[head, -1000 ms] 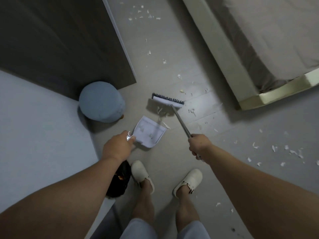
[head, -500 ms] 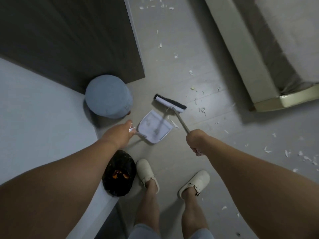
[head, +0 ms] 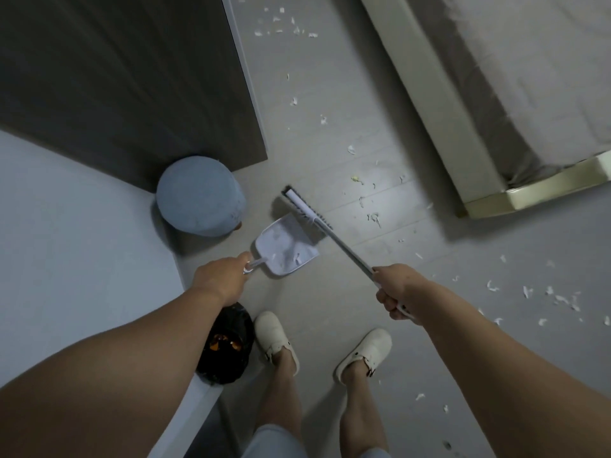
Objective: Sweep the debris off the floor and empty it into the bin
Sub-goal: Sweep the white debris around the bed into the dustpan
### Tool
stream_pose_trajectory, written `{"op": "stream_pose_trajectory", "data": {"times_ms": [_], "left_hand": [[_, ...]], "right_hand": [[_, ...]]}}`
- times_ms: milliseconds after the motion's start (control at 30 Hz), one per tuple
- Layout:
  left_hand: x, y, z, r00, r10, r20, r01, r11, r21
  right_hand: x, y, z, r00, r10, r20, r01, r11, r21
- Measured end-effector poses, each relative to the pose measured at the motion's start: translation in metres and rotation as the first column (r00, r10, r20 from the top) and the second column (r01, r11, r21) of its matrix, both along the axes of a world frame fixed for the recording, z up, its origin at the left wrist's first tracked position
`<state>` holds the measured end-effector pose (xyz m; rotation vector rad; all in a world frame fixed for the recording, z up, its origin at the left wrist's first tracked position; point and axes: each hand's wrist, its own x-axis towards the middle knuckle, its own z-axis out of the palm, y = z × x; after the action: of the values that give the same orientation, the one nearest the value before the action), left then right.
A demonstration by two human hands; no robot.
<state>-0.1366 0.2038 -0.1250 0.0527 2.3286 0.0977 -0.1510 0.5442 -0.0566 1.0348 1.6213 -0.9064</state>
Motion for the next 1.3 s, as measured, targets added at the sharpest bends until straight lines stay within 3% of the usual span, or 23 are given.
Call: {"op": "stream_pose_trajectory", "data": {"times_ms": [100, 200, 267, 333, 367, 433, 467, 500, 533, 600, 633, 667, 733, 800, 967, 1067, 1300], "left_hand": [[-0.008, 0.003, -0.002, 0.999, -0.043, 0.031, 0.043, 0.999, 0.004], [-0.012, 0.009, -0.008, 0.996, -0.078, 0.039, 0.077, 0.997, 0.016], [-0.013, 0.010, -0.010, 0.994, -0.095, 0.046, 0.094, 0.995, 0.026], [-0.015, 0.009, -0.011, 0.994, -0.096, 0.051, 0.094, 0.995, 0.034], [-0.016, 0.008, -0.011, 0.995, -0.090, 0.052, 0.088, 0.995, 0.038], [-0.017, 0.005, -0.011, 0.995, -0.081, 0.052, 0.079, 0.996, 0.048], [-0.017, 0.003, -0.011, 0.996, -0.078, 0.054, 0.075, 0.996, 0.053], [-0.017, 0.003, -0.011, 0.996, -0.077, 0.055, 0.073, 0.996, 0.057], [-0.017, 0.003, -0.009, 0.995, -0.079, 0.054, 0.076, 0.996, 0.057], [-0.015, 0.005, -0.007, 0.995, -0.083, 0.052, 0.080, 0.995, 0.053], [-0.014, 0.006, -0.006, 0.995, -0.080, 0.055, 0.077, 0.996, 0.054], [-0.013, 0.007, -0.006, 0.995, -0.073, 0.064, 0.070, 0.996, 0.054], [-0.012, 0.009, -0.003, 0.995, -0.072, 0.067, 0.068, 0.996, 0.063], [-0.011, 0.012, 0.000, 0.995, -0.084, 0.048, 0.081, 0.994, 0.070], [-0.006, 0.038, 0.018, 0.966, -0.257, 0.027, 0.254, 0.964, 0.082], [-0.003, 0.065, 0.027, 0.930, -0.366, 0.012, 0.364, 0.927, 0.090], [0.005, 0.140, 0.012, 0.851, -0.525, -0.006, 0.523, 0.847, 0.097]], "right_hand": [[-0.001, -0.002, -0.018, 1.000, -0.004, 0.027, 0.002, 0.998, 0.056], [0.005, -0.014, -0.038, 0.986, 0.051, 0.157, -0.059, 0.997, 0.048], [0.013, -0.020, -0.049, 0.955, 0.216, 0.205, -0.210, 0.976, -0.048], [0.020, -0.028, -0.059, 0.885, 0.444, 0.138, -0.429, 0.894, -0.125], [0.024, -0.033, -0.061, 0.791, 0.596, 0.141, -0.581, 0.803, -0.135], [0.027, -0.046, -0.058, 0.467, 0.872, 0.149, -0.860, 0.487, -0.154], [0.030, -0.047, -0.059, 0.382, 0.914, 0.134, -0.901, 0.401, -0.168], [0.032, -0.046, -0.061, 0.384, 0.917, 0.111, -0.901, 0.398, -0.173], [0.034, -0.041, -0.063, 0.520, 0.847, 0.110, -0.829, 0.532, -0.174], [0.038, -0.027, -0.054, 0.833, 0.548, 0.072, -0.532, 0.831, -0.164], [0.043, -0.020, -0.048, 0.936, 0.348, 0.059, -0.339, 0.933, -0.123], [0.049, -0.012, -0.045, 0.978, 0.199, 0.060, -0.191, 0.974, -0.120], [0.061, 0.002, -0.028, 0.998, 0.049, 0.032, -0.044, 0.987, -0.155], [0.076, 0.011, -0.016, 1.000, -0.003, -0.011, 0.001, 0.987, -0.160], [0.111, 0.039, 0.003, 0.975, -0.203, -0.096, 0.196, 0.978, -0.074], [0.135, 0.066, 0.007, 0.965, -0.221, -0.143, 0.227, 0.974, 0.025], [0.210, 0.130, -0.008, 0.969, -0.240, -0.053, 0.246, 0.952, 0.182]]}}
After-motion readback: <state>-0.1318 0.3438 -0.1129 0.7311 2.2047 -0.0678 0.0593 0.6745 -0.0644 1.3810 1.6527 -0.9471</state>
